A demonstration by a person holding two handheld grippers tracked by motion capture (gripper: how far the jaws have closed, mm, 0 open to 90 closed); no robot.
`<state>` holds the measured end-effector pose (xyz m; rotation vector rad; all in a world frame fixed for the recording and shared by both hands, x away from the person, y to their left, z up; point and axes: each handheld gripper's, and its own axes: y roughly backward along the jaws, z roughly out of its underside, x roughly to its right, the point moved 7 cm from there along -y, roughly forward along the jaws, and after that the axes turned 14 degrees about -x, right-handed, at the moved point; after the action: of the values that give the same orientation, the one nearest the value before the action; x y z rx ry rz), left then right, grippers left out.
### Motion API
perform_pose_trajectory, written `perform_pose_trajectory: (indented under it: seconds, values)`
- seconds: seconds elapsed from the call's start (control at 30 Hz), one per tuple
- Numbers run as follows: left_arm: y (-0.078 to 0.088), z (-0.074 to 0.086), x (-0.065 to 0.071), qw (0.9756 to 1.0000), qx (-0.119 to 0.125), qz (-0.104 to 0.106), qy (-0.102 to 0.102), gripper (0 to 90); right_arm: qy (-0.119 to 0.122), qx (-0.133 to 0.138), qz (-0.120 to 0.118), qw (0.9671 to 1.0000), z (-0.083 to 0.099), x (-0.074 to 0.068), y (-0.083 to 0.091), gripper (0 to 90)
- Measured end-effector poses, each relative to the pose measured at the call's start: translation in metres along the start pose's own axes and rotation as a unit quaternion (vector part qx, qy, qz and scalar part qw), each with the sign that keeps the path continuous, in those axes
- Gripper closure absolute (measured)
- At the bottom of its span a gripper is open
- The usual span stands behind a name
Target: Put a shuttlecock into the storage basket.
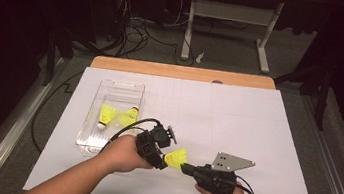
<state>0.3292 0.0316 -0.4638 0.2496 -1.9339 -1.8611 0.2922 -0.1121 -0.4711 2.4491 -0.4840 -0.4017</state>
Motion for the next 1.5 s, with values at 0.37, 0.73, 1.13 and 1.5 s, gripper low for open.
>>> perform_pose_trajectory:
  seconds: [0.37,0.73,1.13,1.5]
  values:
    - [-0.001,0.000,-0.001,1.0000,0.000,-0.003,0.000,62.0,-0.003,0.002,0.001,1.0000,0.000,0.001,0.001,81.0]
    - [0.000,0.001,-0.003,1.0000,0.000,-0.006,0.005,62.0,-0.009,0.004,0.014,0.9999,-0.001,0.003,0.002,60.2]
    - [0.004,0.004,-0.010,0.9996,0.005,-0.012,0.024,62.1,-0.027,0.013,0.062,0.9977,0.001,0.016,0.017,34.2]
    - [0.003,0.007,-0.014,0.9995,-0.001,-0.013,0.028,62.0,-0.040,-0.001,0.140,0.9893,0.014,0.038,0.040,15.9]
